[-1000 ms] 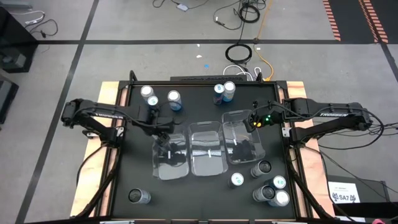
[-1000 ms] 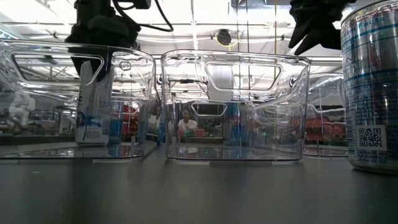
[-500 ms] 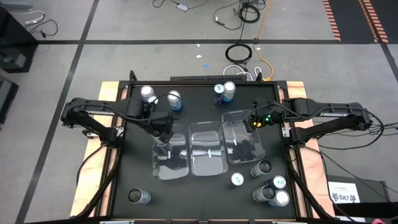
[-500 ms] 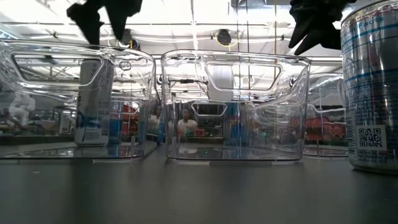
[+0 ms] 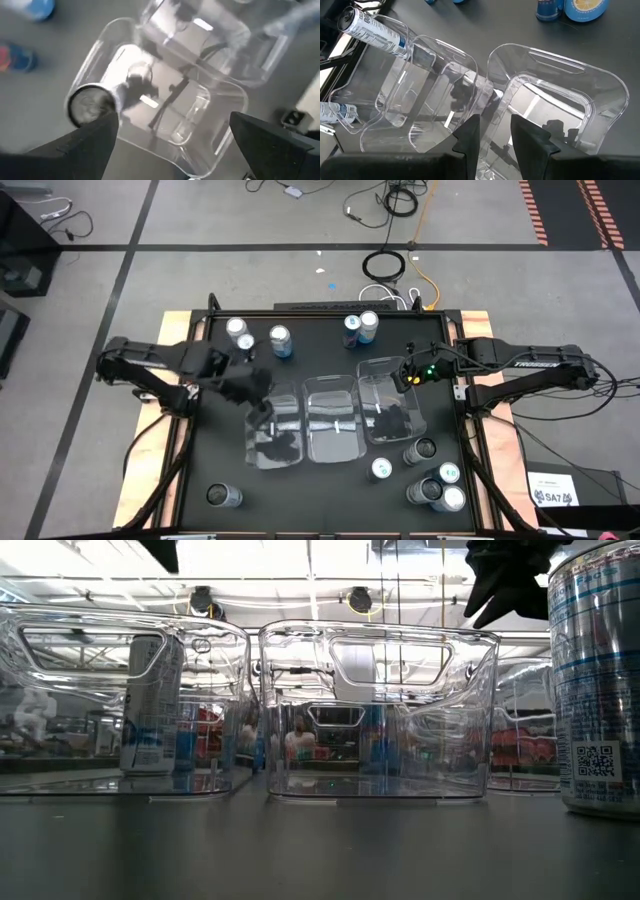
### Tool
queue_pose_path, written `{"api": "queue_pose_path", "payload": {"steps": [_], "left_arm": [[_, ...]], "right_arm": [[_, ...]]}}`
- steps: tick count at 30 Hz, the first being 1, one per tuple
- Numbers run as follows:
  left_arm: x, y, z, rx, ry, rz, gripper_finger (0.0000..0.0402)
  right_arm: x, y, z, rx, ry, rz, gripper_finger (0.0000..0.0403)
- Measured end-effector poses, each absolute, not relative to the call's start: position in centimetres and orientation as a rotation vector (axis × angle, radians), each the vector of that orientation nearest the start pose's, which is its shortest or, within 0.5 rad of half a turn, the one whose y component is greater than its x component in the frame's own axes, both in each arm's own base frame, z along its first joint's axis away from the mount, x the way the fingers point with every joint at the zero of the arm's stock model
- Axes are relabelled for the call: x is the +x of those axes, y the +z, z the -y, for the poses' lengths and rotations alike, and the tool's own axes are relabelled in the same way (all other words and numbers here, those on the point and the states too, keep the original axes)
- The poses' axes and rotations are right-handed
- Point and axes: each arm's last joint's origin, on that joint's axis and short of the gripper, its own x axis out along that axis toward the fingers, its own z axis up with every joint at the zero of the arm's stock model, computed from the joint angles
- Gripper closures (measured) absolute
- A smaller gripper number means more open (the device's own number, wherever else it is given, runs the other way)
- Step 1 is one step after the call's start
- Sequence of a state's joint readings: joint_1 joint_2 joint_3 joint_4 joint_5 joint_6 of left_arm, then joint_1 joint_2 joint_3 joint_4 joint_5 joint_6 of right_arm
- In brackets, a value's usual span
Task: Sort soda cans
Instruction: Adjust the left transparent bin
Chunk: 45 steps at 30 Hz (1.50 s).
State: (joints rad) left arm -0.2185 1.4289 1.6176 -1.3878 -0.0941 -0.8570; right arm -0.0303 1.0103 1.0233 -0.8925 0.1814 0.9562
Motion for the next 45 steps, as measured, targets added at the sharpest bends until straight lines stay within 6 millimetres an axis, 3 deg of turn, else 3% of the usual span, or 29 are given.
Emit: {"api": "queue_pose_path", "payload": {"steps": [5,11,15,21,24,29,31,34,39,42,45], "left_arm": [[21.8,39.4,8.8,-0.421,0.342,-1.000,0.0010],[17.8,40.6,10.5,-0.252,0.364,-0.774,0.0010],[15.8,40.2,10.1,-0.185,0.332,-0.692,0.0010],[14.9,37.5,9.3,-0.129,0.181,-0.603,0.0010],[14.6,36.3,8.5,-0.112,0.101,-0.531,0.0010],[14.0,34.8,6.2,-0.119,0.031,-0.462,0.0010],[13.9,34.2,5.3,-0.118,0.005,-0.456,0.0010],[14.1,33.7,4.4,-0.126,-0.046,-0.406,0.0010],[15.1,32.9,3.5,-0.144,-0.122,-0.313,0.0010],[15.8,32.3,3.4,-0.174,-0.144,-0.303,0.0010],[16.2,31.8,3.5,-0.209,-0.151,-0.340,0.0010]], "right_arm": [[18.5,31.7,1.1,0.824,-0.597,-0.703,0.0300],[18.9,32.0,1.1,0.880,-0.591,-0.642,0.0300],[19.2,32.2,1.1,0.966,-0.604,-0.588,0.0300],[20.0,32.4,1.3,0.995,-0.620,-0.514,0.0300],[21.5,33.1,1.5,0.931,-0.565,-0.400,0.0300],[25.0,35.6,1.5,0.903,-0.337,-0.093,0.0309],[26.0,36.8,1.5,0.891,-0.307,-0.054,0.0321],[27.2,39.0,1.5,0.820,-0.342,-0.143,0.0346],[28.4,41.8,1.7,0.696,-0.545,-0.504,0.0393],[28.2,42.4,1.7,0.652,-0.648,-0.717,0.0399],[28.0,41.2,1.2,0.627,-0.753,-0.892,0.0392]]}}
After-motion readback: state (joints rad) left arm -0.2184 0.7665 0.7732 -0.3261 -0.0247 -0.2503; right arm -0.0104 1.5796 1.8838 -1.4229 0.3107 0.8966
